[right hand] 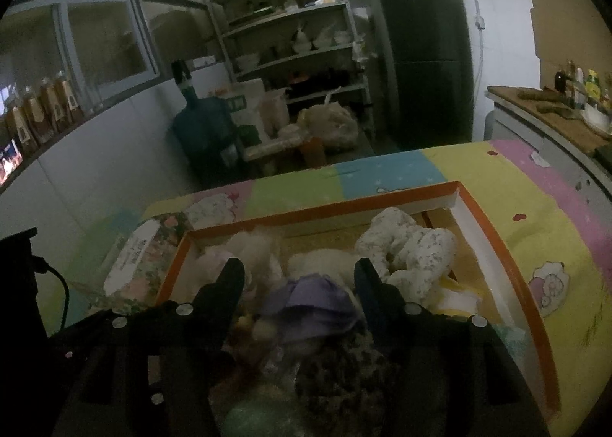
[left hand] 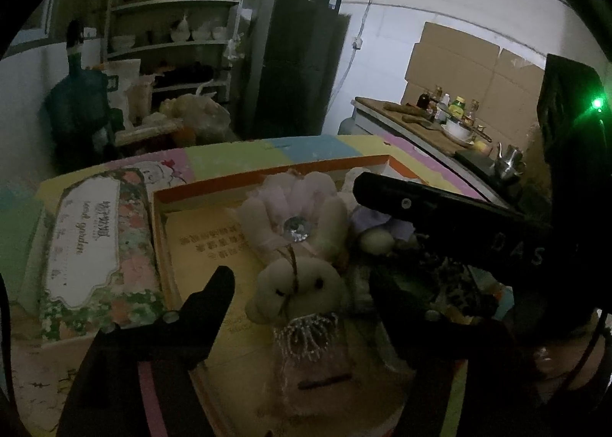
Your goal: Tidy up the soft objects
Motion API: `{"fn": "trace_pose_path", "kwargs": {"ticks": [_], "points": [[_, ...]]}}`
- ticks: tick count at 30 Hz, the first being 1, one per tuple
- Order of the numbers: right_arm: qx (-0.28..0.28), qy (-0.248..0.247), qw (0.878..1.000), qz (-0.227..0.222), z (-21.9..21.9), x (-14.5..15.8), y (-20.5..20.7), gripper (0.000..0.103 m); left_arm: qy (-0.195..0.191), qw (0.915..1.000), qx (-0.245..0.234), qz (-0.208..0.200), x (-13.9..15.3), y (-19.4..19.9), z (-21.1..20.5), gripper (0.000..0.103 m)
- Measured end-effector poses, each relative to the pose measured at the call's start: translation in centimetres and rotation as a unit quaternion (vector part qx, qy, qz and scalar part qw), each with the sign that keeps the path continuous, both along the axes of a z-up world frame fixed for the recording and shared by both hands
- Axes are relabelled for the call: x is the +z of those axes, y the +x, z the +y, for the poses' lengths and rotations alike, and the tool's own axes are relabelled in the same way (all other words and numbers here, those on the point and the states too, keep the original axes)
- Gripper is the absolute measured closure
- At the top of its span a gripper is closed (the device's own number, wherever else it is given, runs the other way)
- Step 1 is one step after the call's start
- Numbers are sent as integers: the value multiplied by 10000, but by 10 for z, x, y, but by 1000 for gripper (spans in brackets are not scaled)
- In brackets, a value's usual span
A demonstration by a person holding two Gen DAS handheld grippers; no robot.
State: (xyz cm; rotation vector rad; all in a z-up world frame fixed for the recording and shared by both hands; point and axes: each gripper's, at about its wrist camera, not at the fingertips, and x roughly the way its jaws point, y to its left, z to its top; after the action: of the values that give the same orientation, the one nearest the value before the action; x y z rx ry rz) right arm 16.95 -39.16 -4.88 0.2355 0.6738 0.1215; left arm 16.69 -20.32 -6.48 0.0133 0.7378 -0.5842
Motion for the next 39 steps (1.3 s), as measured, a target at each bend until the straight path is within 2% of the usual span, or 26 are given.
{"fn": "trace_pose_path", "kwargs": {"ticks": [14, 19, 22, 31, 35, 39], "points": [[-3, 28, 9997, -261, 4, 21, -30, 40, 67, 9988, 431, -224, 17, -23, 19, 30], [-61, -11, 9994, -338, 11, 24, -41, 33, 94, 9975, 644, -280, 23, -34, 30, 30], [-136, -92, 9991, -397, 16, 26, -50, 33, 125, 9955, 865, -368, 28, -43, 37, 30], [-538, -772, 9922, -821, 44, 41, -89, 32, 238, 9861, 1436, -802, 47, -75, 64, 30], [-731, -778, 9896, -964, 50, 45, -105, 31, 193, 9844, 1511, -886, 52, -89, 74, 30], [-669, -588, 9912, -977, 53, 45, -118, 28, 163, 9835, 1543, -932, 55, -99, 82, 32]]}}
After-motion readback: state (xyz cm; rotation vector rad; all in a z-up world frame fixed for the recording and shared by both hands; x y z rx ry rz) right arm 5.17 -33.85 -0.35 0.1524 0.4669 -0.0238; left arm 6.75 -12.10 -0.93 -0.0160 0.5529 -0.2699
